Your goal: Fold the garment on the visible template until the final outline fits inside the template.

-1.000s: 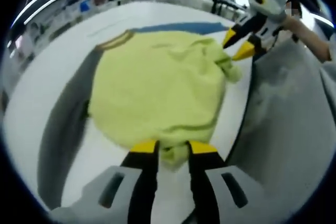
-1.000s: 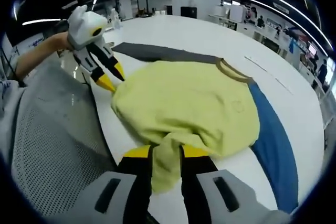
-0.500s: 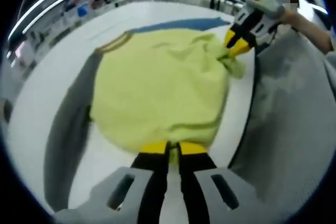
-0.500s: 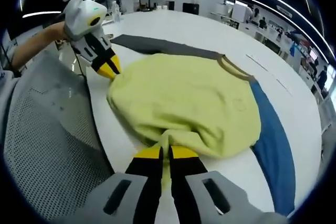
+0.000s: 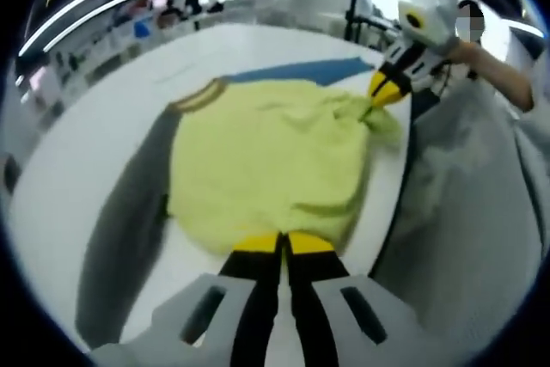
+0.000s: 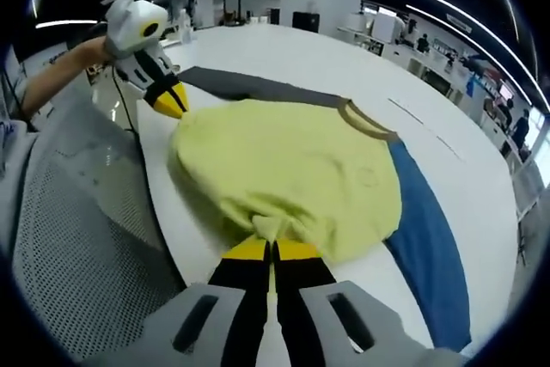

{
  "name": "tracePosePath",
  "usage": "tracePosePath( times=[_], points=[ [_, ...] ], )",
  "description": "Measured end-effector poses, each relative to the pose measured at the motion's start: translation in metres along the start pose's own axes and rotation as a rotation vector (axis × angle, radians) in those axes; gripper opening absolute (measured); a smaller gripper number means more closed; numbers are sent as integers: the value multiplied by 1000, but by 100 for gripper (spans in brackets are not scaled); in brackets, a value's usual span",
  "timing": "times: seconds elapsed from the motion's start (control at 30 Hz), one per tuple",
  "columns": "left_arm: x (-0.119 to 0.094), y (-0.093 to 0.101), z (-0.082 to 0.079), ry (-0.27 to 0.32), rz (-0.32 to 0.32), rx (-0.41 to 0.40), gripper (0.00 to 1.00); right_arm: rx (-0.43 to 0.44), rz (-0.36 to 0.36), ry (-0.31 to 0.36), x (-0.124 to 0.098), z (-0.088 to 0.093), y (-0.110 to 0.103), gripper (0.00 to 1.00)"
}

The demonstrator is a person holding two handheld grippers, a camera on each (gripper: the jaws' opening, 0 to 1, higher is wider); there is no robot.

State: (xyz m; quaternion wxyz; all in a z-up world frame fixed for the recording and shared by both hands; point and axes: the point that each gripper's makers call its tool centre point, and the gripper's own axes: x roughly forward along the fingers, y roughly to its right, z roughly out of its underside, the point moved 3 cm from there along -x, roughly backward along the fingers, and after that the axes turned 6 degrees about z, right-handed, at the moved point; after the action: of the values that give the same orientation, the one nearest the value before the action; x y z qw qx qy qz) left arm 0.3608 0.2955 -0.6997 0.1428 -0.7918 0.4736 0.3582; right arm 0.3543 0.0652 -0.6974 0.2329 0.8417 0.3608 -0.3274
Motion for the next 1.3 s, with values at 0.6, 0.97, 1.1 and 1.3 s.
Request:
tracePosePath(
  times=[0.6, 0.97, 1.1, 1.3],
  points=[
    [-16, -75, -53, 109, -149, 15, 0, 0, 112, 73, -2, -40, 78, 2],
    [5, -118, -68, 88, -222, 37, 0, -17, 202, 69, 35, -55, 126, 2],
    [16, -134, -67, 86, -250, 12, 0, -29, 234, 69, 50, -59, 140, 2],
    [25, -151, -68, 88, -299, -1, 0, -62, 282, 52, 71, -62, 158, 2]
  ],
)
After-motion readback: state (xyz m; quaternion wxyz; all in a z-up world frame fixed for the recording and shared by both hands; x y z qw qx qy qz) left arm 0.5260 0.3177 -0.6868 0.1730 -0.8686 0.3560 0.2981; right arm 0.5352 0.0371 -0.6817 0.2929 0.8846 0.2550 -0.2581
